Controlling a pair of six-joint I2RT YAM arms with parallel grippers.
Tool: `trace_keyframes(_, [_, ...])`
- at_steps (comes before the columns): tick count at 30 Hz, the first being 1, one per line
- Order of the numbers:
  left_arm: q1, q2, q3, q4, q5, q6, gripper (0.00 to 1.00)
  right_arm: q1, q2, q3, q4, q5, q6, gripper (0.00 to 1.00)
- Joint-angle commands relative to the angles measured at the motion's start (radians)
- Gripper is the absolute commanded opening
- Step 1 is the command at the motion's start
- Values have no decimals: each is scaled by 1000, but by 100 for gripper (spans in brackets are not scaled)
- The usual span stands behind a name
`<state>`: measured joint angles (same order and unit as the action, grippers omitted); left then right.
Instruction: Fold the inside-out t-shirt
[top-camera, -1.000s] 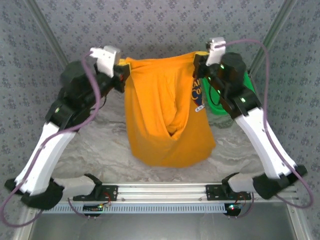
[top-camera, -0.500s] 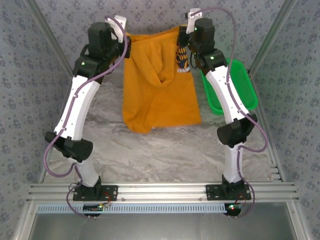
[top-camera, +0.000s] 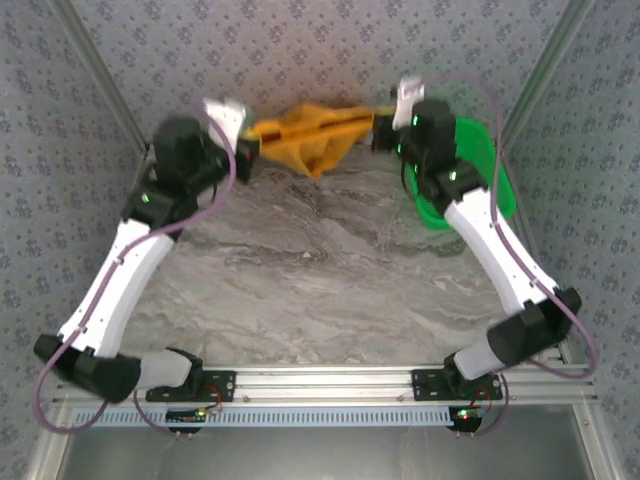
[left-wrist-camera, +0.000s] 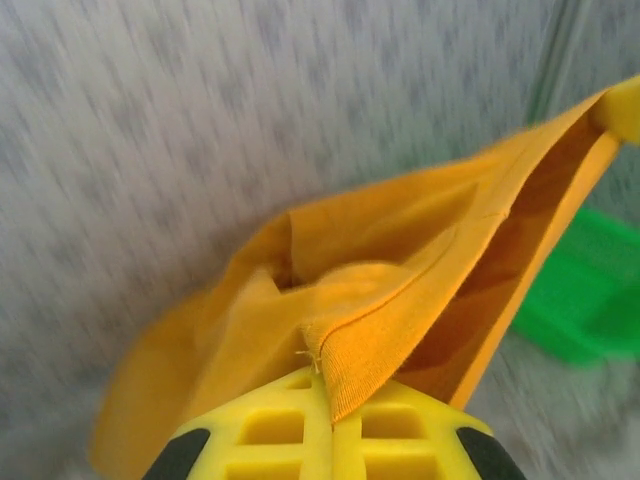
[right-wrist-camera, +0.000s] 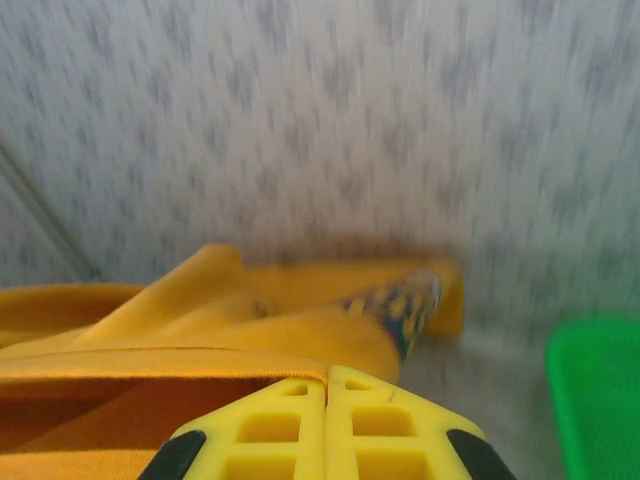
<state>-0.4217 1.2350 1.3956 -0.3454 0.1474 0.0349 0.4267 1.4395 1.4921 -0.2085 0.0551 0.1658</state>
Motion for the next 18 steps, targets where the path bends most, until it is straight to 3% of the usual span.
trace_keyframes(1, [-49, -152, -336, 131, 0, -118, 19, 51, -125, -357, 37, 117, 91, 0])
trace_keyframes(3, [-104, -231, -543, 158, 33, -185, 28, 108, -195, -542, -1, 138, 130, 0])
trace_keyframes(5, [-146, -290, -688, 166, 99, -275, 44, 160, -239, -701, -37, 132, 202, 3])
trace_keyframes(7, [-177, -346, -774, 145, 102, -362, 58, 193, -256, -831, -58, 98, 267, 37])
trace_keyframes(9, [-183, -382, -788, 96, 61, -412, 61, 202, -260, -886, -89, 111, 298, 43])
trace_keyframes(13, [-183, -353, -736, 43, -26, -408, 70, 209, -253, -843, -88, 83, 216, 48])
trace_keyframes(18, [-174, -125, -594, 23, -114, -429, 72, 188, -104, -646, -75, 29, 89, 56])
